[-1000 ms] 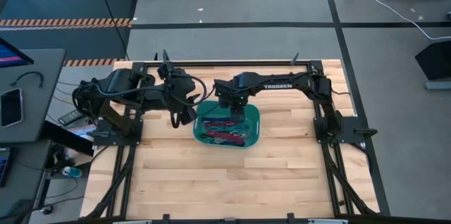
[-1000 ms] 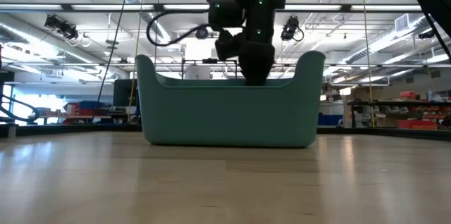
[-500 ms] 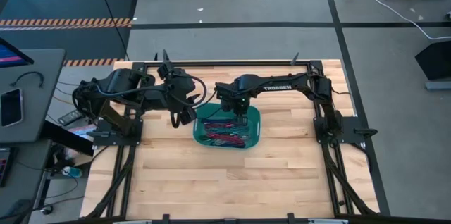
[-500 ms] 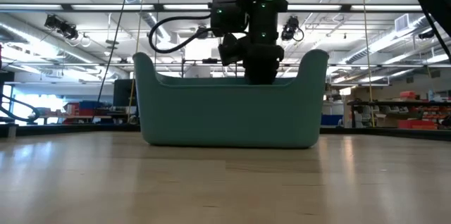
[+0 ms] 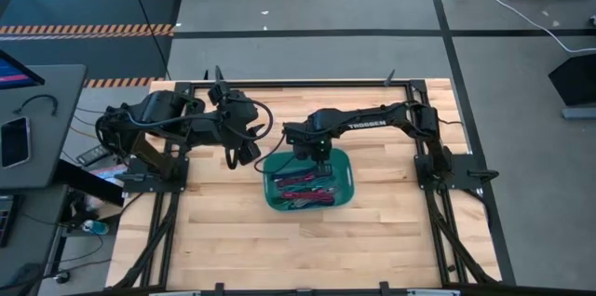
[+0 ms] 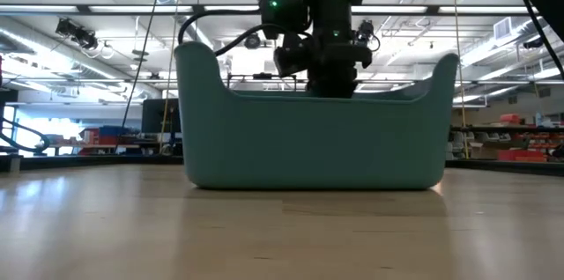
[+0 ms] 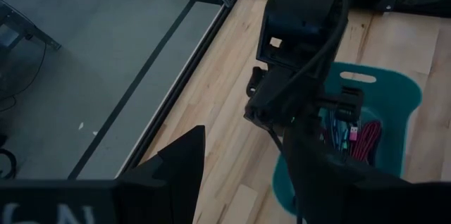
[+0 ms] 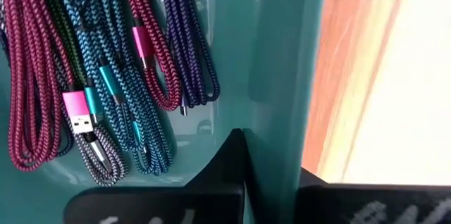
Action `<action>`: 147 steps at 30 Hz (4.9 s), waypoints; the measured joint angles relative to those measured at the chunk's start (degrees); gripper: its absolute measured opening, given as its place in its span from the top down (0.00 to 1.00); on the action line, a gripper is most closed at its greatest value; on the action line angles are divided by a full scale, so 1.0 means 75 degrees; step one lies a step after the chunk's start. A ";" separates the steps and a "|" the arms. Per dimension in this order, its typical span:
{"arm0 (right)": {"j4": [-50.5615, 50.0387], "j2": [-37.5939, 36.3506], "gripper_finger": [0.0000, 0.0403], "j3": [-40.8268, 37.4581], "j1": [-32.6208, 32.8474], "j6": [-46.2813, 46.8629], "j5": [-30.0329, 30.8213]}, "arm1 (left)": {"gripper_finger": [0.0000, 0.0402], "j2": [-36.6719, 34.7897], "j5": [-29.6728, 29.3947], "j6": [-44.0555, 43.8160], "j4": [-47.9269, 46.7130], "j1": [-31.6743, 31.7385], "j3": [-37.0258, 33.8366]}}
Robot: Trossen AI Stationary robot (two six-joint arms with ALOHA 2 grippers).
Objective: Pick and place USB-C Cables
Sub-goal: Adjust the green bin on the table, then return to Home Position
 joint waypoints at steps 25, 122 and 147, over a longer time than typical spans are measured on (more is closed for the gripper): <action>0.0117 0.0000 0.77 0.0000 -0.0158 0.0530 0.0649 | 0.50 0.0000 0.0000 -0.0006 0.0000 0.0000 0.0000; -0.3363 -0.5681 0.99 0.3489 0.1812 0.3274 0.5458 | 0.69 -0.0662 -0.0327 0.0496 -0.0571 -0.1619 0.0006; -0.1463 -0.9808 1.00 -0.0847 0.2814 0.4588 0.5230 | 0.99 -0.5269 -0.2107 -0.3858 0.0130 -0.4444 -0.5931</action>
